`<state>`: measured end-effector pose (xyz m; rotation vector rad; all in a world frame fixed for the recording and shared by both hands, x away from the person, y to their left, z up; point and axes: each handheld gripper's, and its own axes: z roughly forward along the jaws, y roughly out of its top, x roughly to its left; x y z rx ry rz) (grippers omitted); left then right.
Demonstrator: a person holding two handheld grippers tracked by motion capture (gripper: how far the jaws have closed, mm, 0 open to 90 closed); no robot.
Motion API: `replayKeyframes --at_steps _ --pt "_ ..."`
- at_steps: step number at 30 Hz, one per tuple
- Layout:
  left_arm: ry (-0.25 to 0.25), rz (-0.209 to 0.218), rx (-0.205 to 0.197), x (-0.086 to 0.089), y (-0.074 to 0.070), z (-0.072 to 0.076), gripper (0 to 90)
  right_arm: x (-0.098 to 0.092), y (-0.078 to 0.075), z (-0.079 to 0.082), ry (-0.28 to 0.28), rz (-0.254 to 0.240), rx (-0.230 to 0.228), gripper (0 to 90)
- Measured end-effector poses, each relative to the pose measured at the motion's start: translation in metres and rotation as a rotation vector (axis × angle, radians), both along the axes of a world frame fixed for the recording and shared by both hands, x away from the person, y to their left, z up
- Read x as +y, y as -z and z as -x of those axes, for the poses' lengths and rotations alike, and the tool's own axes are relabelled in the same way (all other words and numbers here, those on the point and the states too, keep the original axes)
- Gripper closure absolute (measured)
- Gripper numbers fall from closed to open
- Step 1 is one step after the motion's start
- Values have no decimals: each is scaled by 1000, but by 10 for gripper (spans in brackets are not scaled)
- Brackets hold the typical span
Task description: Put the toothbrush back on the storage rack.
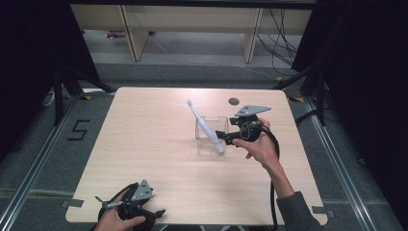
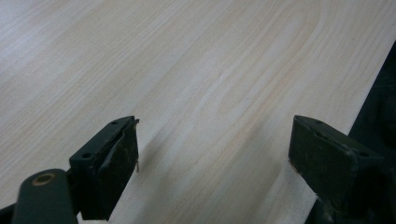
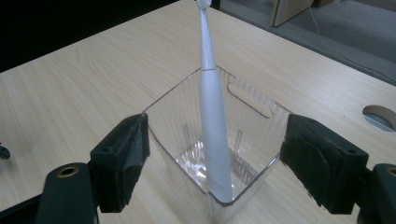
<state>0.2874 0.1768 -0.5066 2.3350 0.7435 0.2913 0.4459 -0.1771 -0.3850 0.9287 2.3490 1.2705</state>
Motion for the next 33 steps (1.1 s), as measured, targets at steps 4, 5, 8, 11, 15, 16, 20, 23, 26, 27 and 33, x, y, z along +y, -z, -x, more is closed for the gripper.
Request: replayKeyframes --at_steps 4,5,8,11,15,16,20,23,26,27,33 --pt "-1 2 2 0 0 0 153 -1 0 3 8 -9 5 232" --pt "-3 4 3 0 0 0 152 -2 1 4 10 -9 3 232" --pt "0 0 -1 0 -1 0 152 -4 2 5 10 -2 15 232" --pt "-6 5 -1 0 0 1 152 -5 2 7 18 -1 19 232" --pt "-7 6 -1 0 0 1 152 -8 3 10 13 0 -7 231" --pt "-7 6 -1 0 0 1 152 -8 3 12 25 -7 19 230" --pt "-15 9 4 0 -1 1 153 -11 1 15 16 15 4 224" --pt "-11 7 1 0 -1 1 153 -13 3 19 15 24 -2 218" --pt "-5 5 -2 0 -1 1 152 -14 4 23 24 19 14 213" --pt "-17 12 4 0 0 1 153 -15 4 24 20 27 -17 207" --pt "-16 9 3 0 -1 1 153 -15 6 32 17 11 7 201"
